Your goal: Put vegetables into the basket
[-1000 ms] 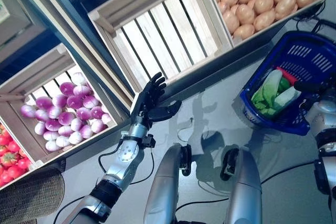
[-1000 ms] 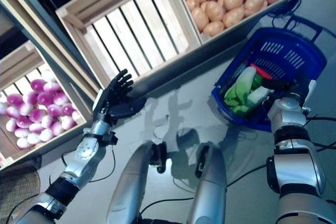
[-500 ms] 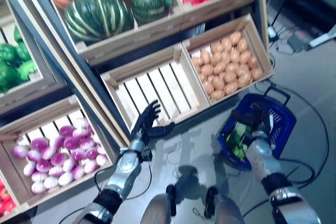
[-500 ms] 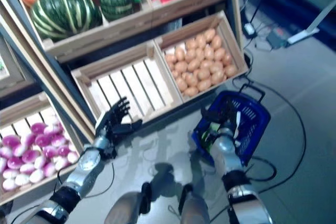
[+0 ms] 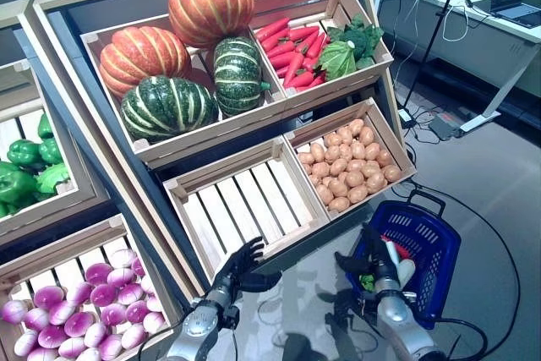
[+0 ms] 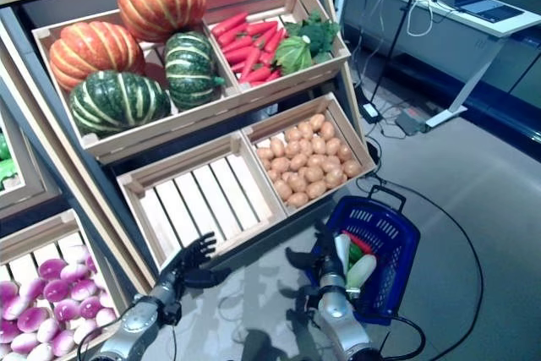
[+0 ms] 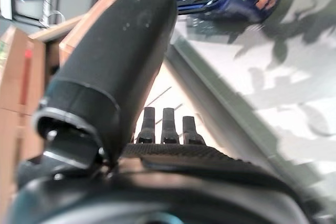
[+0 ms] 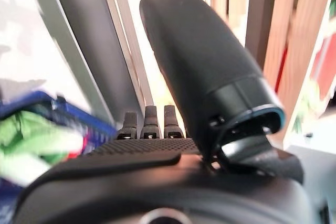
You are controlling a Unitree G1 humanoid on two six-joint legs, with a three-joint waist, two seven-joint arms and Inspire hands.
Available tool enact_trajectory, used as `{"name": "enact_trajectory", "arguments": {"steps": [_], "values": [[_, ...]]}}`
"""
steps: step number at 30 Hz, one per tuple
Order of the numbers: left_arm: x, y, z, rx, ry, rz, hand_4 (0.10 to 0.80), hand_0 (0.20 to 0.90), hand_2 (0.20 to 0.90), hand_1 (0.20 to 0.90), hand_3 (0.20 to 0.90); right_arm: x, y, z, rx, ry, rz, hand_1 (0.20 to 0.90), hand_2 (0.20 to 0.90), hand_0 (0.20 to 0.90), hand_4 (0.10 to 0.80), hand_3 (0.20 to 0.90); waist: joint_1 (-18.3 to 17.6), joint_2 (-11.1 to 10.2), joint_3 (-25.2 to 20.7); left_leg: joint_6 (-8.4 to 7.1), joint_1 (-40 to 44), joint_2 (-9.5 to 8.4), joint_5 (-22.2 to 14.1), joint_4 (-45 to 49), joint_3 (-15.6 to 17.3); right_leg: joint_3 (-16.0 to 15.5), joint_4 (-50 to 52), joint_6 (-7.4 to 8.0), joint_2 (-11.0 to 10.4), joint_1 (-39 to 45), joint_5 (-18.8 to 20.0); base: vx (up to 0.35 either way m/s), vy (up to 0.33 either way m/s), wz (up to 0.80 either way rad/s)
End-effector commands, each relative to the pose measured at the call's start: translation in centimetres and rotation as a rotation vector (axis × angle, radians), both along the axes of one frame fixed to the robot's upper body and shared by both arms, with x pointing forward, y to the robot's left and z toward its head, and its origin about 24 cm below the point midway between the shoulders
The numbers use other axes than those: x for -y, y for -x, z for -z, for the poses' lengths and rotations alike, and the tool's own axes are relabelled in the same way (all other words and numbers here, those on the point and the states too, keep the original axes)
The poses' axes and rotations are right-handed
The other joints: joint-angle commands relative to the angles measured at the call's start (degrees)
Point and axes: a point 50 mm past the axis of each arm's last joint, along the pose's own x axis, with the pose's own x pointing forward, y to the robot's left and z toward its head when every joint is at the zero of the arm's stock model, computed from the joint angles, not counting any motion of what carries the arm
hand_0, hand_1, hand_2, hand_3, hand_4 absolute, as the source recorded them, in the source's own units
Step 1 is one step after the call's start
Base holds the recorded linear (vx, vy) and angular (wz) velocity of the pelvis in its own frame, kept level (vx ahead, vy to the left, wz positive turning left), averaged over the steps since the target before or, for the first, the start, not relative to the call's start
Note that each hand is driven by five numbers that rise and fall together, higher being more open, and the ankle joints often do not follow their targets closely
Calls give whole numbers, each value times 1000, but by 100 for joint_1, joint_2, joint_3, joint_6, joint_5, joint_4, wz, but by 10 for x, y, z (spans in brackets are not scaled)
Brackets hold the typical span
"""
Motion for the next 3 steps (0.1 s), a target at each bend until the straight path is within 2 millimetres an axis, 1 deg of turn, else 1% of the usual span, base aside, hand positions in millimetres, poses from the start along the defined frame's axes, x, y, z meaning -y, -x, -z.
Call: {"name": "enact_trajectory", "arguments": {"steps": [1, 2, 3], "values": [[6, -20, -7, 66, 67, -130, 800, 900, 900, 900, 900, -16, -14, -23, 160, -96, -101, 900, 900, 900, 800, 900, -95, -41, -76, 205, -210, -203, -178, 2, 57, 69, -6, -432, 96, -23, 93, -16, -21, 4], [8, -17, -5, 54, 81, -156, 800, 900, 900, 900, 900, -16, -9, -20, 141, -118, -78, 900, 900, 900, 800, 900, -80, -53, -64, 213, -193, -206, -182, 2, 28, 46, -6, -438, 97, 5, 92, -2, -36, 2], [12, -13, -1, 37, 111, -114, 800, 900, 900, 900, 900, -13, -10, -18, 147, -99, -34, 900, 900, 900, 800, 900, -58, -72, -63, 212, -168, -215, -179, 2, -6, 22, -6, -443, 98, 40, 75, 0, 0, 0]]}}
